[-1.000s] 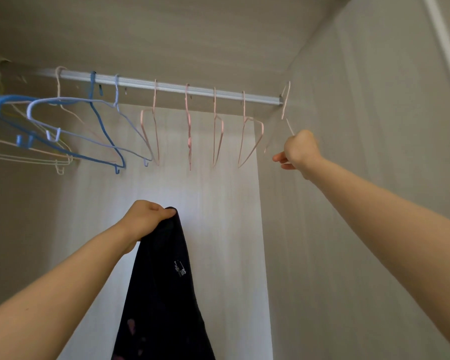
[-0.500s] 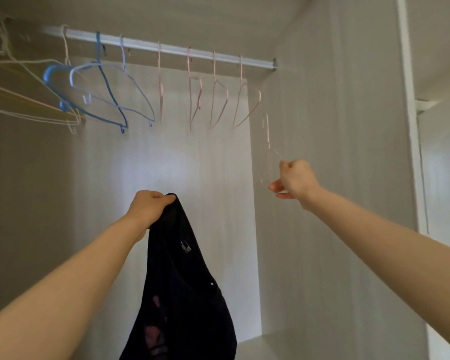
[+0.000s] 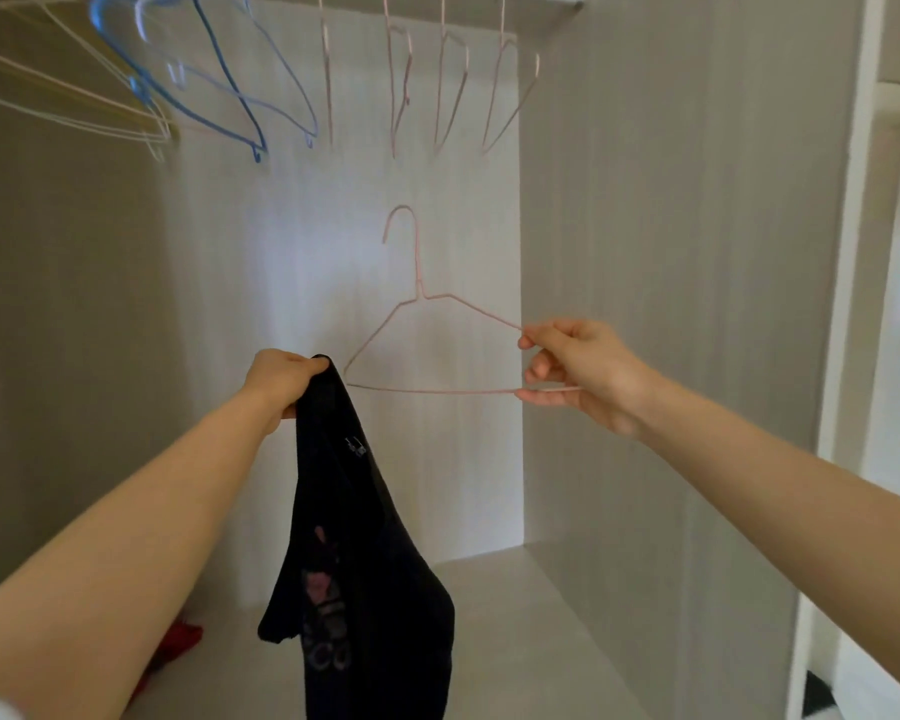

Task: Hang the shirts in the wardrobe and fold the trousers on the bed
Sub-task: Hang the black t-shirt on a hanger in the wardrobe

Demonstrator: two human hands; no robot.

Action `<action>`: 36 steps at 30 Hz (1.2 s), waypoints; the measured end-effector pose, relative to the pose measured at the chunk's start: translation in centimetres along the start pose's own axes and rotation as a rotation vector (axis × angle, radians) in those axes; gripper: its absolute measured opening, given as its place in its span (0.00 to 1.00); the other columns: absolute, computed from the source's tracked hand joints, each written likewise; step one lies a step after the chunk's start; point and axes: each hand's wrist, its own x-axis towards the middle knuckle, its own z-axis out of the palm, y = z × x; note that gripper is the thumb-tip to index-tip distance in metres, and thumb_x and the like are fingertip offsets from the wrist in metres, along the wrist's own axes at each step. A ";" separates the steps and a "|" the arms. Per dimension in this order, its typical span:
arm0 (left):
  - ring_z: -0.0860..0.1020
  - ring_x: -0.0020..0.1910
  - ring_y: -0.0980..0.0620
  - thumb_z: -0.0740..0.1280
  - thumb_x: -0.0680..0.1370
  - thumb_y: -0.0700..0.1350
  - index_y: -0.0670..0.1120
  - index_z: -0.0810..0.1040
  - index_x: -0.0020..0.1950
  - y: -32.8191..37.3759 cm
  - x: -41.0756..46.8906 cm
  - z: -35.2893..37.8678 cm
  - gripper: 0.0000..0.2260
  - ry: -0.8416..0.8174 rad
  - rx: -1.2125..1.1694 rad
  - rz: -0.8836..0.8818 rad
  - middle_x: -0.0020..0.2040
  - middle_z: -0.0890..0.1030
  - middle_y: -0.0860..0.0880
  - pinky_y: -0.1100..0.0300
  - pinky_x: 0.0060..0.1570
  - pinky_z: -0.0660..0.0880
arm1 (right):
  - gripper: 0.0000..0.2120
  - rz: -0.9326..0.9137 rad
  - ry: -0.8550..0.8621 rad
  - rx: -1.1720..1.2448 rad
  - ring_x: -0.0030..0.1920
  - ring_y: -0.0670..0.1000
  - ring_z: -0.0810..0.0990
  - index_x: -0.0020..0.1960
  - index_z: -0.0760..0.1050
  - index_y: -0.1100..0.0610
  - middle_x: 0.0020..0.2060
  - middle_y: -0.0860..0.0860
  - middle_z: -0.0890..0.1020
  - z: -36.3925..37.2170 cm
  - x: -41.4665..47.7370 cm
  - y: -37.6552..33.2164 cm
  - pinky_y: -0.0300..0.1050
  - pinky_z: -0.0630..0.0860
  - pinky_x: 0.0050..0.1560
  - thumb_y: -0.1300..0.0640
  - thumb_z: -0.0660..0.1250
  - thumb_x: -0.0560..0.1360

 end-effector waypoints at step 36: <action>0.77 0.31 0.51 0.71 0.76 0.48 0.44 0.82 0.46 6.5 -2.2 4.5 0.07 -0.067 0.110 0.249 0.41 0.79 0.47 0.64 0.30 0.78 | 0.11 -0.051 -0.075 0.146 0.22 0.49 0.67 0.39 0.72 0.59 0.22 0.52 0.64 -0.9 0.1 6.2 0.46 0.78 0.34 0.58 0.62 0.80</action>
